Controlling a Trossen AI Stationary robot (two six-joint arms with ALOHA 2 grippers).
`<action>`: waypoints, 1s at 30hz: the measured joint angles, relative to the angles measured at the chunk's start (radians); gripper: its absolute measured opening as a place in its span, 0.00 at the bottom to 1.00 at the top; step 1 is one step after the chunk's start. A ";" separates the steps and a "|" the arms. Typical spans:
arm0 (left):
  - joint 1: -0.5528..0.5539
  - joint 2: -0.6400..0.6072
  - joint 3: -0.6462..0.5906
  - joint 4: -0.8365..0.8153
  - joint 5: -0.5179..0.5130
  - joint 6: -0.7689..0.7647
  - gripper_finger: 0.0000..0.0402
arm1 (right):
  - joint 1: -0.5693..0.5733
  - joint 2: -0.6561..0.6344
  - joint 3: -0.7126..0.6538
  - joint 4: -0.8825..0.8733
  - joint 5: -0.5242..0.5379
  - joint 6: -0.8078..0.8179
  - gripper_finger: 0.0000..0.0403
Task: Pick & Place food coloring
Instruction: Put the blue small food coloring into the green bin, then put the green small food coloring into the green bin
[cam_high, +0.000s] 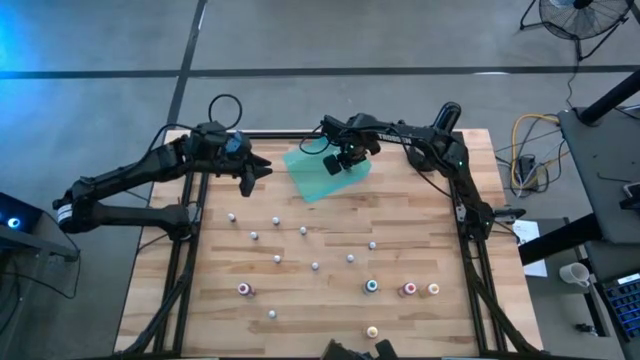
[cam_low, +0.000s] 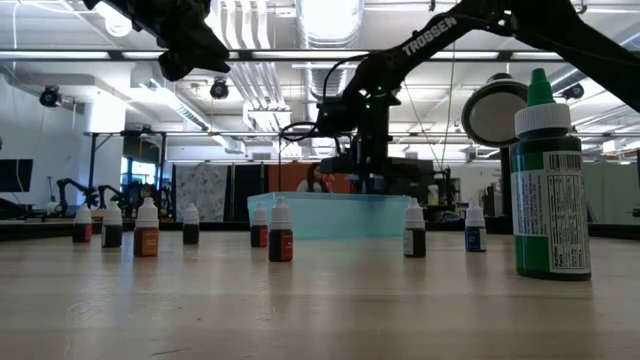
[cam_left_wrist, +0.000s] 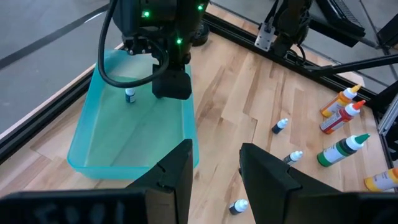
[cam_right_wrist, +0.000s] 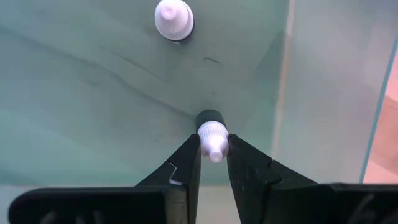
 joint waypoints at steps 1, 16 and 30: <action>0.000 0.000 0.000 0.000 0.000 0.000 0.26 | 0.000 0.000 0.000 0.000 0.000 -0.001 0.16; 0.000 0.000 0.000 0.000 0.000 -0.001 0.26 | 0.000 0.000 -0.005 0.015 0.000 -0.001 0.31; 0.000 0.000 0.000 -0.001 -0.007 0.048 0.26 | 0.015 -0.115 0.023 0.012 0.054 -0.050 0.46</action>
